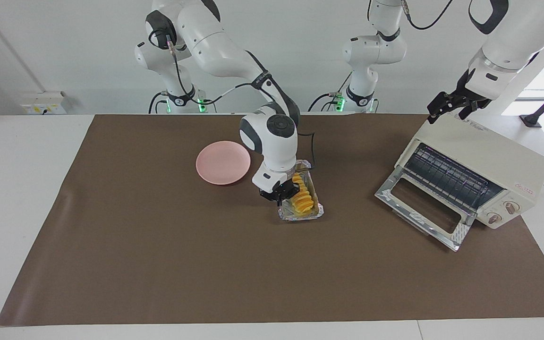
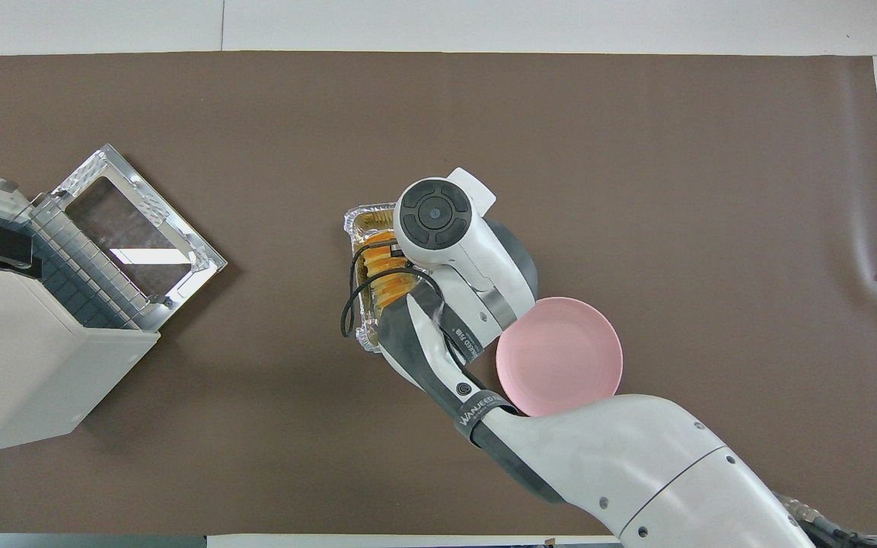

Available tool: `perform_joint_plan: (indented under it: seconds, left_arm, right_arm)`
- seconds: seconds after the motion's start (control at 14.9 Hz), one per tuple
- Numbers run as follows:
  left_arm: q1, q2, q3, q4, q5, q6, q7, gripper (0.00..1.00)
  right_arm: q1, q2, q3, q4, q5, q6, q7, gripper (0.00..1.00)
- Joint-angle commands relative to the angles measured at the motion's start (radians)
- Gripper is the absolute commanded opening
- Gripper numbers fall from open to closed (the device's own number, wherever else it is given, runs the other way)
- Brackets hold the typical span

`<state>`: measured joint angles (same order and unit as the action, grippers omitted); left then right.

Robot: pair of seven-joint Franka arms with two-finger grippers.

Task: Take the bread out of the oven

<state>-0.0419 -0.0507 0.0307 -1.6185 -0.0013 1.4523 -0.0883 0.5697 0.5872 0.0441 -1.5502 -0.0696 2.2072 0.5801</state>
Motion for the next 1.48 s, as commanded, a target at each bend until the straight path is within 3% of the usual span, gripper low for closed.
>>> perform_joint_plan:
  seconds: [0.0, 0.34, 0.6, 0.94, 1.41]
  left_arm:
    - [0.011, -0.026, -0.006, -0.029, -0.019, 0.019, 0.005, 1.0]
    - [0.013, -0.026, -0.006, -0.029, -0.019, 0.019, 0.005, 1.0]
    - [0.011, -0.026, -0.006, -0.029, -0.019, 0.017, 0.005, 1.0]
    - [0.011, -0.026, -0.006, -0.029, -0.019, 0.017, 0.005, 1.0]
    - [0.011, -0.026, -0.006, -0.029, -0.019, 0.017, 0.005, 1.0]
  right_arm:
    - [-0.019, -0.004, 0.005, 0.036, -0.006, -0.055, -0.017, 0.0]
    - [-0.152, -0.01, 0.003, 0.231, 0.123, -0.32, -0.123, 0.0]
    - [-0.295, -0.05, -0.003, 0.231, 0.129, -0.36, -0.284, 0.0]
    - [-0.421, -0.079, -0.01, 0.064, 0.12, -0.21, -0.476, 0.0]
    - [-0.493, -0.104, -0.009, -0.131, 0.125, 0.0, -0.488, 0.0]
